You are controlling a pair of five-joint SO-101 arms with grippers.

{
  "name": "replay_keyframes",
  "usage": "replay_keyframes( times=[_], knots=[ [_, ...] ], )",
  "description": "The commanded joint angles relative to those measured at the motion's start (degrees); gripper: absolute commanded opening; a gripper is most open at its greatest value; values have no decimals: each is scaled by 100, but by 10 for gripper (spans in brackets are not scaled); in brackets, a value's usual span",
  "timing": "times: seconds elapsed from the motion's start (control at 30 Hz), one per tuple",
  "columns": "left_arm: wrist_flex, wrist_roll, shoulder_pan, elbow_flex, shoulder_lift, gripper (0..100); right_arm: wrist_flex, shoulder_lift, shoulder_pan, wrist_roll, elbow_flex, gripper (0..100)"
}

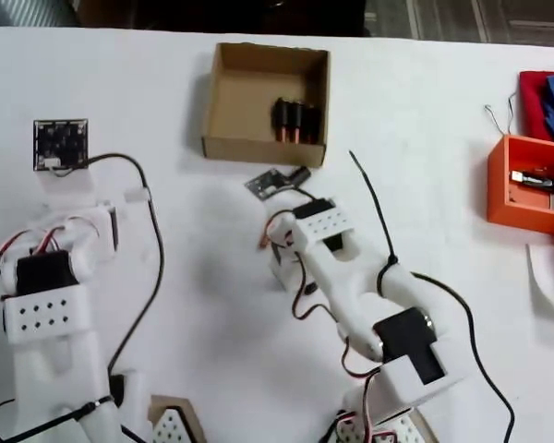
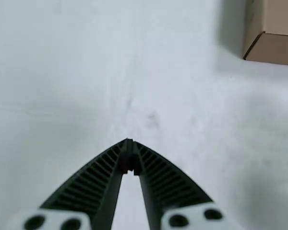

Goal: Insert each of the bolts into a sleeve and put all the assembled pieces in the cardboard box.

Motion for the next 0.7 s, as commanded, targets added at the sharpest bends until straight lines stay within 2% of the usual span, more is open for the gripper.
replay_keyframes(
  times=[0.0,0.2,0.37,0.5,0.6,0.67],
  knots=[
    [-62,35,-44,-13,-18,25,13,-391,48,-9,-79,22],
    [-88,26,-18,92,-18,25,374,-2976,127,18,-97,23],
    [44,70,35,-215,18,26,743,-5367,945,44,-97,23],
    [413,246,844,-602,360,28,1086,-6264,1684,44,-132,23],
    [563,114,1512,-1174,1354,46,1156,-6492,2141,18,-299,23],
    [993,-26,1952,-1921,2295,74,1156,-6607,2413,0,-519,23]
  ],
)
